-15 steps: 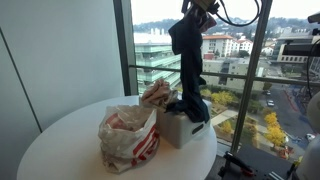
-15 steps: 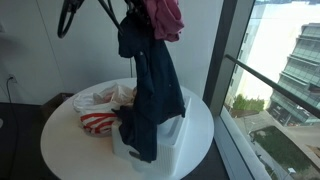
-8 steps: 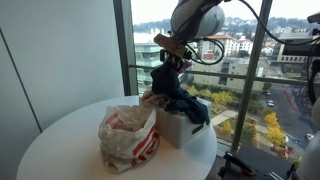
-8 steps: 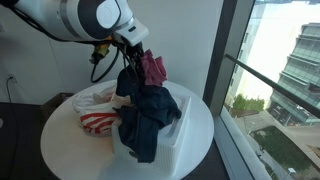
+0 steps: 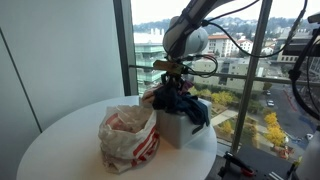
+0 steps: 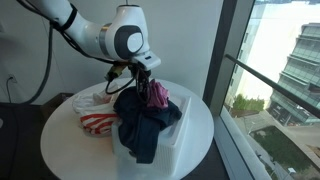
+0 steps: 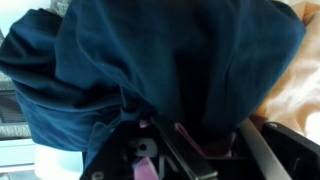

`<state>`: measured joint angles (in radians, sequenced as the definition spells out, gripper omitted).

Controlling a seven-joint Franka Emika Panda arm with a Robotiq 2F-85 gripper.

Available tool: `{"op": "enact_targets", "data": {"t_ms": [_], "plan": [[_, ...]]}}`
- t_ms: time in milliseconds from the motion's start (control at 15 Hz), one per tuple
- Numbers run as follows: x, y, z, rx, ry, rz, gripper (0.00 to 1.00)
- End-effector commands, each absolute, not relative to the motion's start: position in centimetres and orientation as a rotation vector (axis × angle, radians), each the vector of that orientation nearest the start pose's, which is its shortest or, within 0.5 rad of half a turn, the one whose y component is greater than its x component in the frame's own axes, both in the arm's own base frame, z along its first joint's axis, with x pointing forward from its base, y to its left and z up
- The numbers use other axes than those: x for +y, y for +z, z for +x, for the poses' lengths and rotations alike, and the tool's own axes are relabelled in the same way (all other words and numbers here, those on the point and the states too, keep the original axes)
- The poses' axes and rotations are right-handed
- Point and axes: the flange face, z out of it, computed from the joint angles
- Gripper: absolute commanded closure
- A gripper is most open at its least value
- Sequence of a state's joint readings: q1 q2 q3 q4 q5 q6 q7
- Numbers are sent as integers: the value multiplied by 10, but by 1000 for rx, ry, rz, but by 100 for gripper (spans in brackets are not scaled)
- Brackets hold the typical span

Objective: Put the clothes on the white storage box

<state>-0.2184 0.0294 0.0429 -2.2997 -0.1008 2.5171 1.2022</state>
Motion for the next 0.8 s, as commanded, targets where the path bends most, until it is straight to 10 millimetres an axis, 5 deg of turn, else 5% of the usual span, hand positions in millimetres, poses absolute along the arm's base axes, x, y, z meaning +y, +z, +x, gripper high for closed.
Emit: {"op": "enact_targets", "data": {"t_ms": [0,200,533,733], "plan": [[-103,344,550,1894,-228,-2500,58],[-104,376,538,1860,-158,-2455,39],[-92,457,492,1676,-85,-2445,2],[-68,504,469,1484,-24,-2514,0]]}}
